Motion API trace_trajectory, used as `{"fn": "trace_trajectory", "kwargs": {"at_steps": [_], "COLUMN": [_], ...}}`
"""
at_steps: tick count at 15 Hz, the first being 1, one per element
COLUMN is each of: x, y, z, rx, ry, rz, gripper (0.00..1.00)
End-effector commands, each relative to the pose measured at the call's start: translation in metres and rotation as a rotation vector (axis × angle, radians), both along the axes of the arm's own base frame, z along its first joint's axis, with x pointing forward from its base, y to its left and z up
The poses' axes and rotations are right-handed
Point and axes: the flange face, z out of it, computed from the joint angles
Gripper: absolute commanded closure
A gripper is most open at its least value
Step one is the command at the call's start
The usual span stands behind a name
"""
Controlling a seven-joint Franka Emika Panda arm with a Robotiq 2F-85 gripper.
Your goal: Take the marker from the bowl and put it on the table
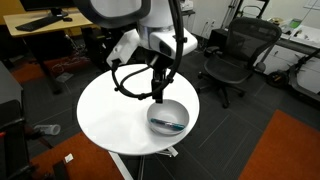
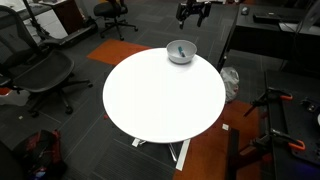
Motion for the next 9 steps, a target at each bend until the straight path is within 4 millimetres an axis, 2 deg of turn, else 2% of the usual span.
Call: {"fn": "trace_trajectory", "kwargs": {"at_steps": [1,9], "x": [0.019,0.031], "y": [-0.009,-0.018], "z": [-0.019,-0.069], "rx": [0.024,0.035], "ry": [0.004,0.055], "rz": [-0.026,-0.064], "gripper": [0.00,0.00]}}
